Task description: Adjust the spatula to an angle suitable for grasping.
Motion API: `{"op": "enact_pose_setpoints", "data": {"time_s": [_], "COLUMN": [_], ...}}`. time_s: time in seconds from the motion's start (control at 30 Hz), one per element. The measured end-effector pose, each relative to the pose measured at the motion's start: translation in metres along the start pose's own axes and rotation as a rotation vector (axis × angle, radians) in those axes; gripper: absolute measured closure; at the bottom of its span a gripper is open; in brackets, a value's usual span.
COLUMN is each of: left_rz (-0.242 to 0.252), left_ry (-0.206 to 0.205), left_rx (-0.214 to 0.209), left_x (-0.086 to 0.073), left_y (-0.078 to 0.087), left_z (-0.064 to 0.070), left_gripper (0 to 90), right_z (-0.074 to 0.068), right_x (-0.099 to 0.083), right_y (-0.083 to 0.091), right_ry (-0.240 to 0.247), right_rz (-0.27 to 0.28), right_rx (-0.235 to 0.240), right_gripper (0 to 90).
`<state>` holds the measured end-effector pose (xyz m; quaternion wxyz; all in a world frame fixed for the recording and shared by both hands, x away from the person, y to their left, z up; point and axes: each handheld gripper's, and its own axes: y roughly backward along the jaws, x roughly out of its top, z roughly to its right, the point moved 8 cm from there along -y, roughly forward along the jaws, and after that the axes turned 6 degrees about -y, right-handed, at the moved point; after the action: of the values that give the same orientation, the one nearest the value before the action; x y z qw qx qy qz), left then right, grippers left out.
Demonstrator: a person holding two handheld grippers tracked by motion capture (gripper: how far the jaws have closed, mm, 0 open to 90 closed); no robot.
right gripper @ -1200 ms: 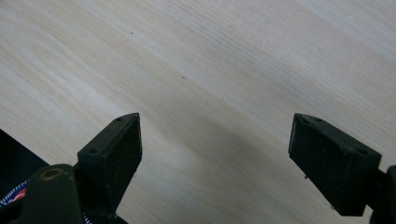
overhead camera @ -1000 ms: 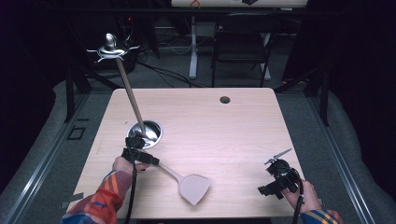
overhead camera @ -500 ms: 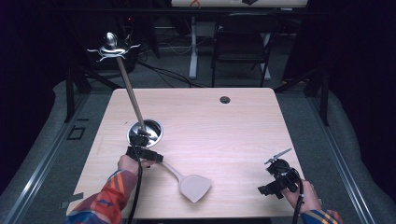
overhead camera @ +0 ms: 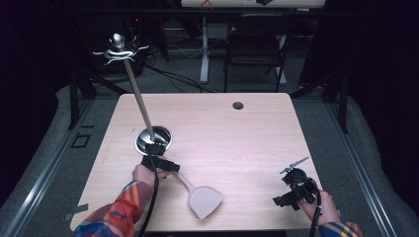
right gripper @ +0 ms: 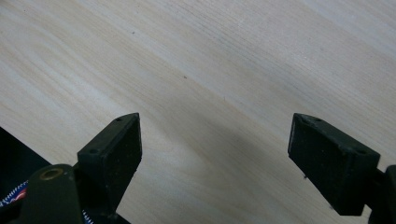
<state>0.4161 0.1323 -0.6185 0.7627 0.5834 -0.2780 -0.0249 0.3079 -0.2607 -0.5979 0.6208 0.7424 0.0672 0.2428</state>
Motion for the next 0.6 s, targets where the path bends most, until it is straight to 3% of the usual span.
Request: {"op": "enact_pose_setpoints", "data": {"time_s": [0.1, 0.23, 0.47, 0.6], "left_rz": [-0.002, -0.017, -0.008, -0.007], "left_ry": [-0.017, -0.093, -0.251, -0.318], "left_rx": [-0.012, -0.035, 0.006, 0.031], "left_x": [0.001, 0.005, 0.015, 0.018], "left_y": [-0.002, -0.01, -0.016, -0.013], "left_z": [0.005, 0.023, 0.045, 0.046], "left_gripper": [17.6, 22.3, 37.3, 44.2], "right_z": [0.001, 0.0, 0.0, 0.002], "right_x": [0.0, 0.0, 0.0, -0.001], "right_y": [-0.001, 0.0, 0.0, 0.0], "right_ry": [-0.002, -0.003, -0.002, -0.002], "right_rz": [0.001, 0.004, 0.004, -0.002], "right_rx": [-0.005, -0.001, 0.005, -0.001], "right_gripper": [17.4, 17.4, 17.4, 17.5]}}
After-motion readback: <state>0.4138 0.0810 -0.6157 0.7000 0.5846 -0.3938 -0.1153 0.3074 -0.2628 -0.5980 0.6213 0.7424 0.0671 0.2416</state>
